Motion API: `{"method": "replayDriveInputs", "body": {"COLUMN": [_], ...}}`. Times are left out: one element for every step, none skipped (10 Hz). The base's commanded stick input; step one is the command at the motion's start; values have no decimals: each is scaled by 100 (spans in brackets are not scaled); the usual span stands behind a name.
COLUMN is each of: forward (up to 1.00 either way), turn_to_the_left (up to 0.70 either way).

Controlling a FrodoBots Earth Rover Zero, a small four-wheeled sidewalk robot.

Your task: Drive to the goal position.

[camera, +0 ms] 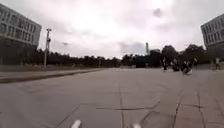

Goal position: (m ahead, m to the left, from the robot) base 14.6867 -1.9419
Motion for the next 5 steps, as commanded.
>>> {"method": "replayDriveInputs", "body": {"forward": [100, 100, 100, 100, 100], "turn_to_the_left": [-2, -10, -1, 0, -3]}}
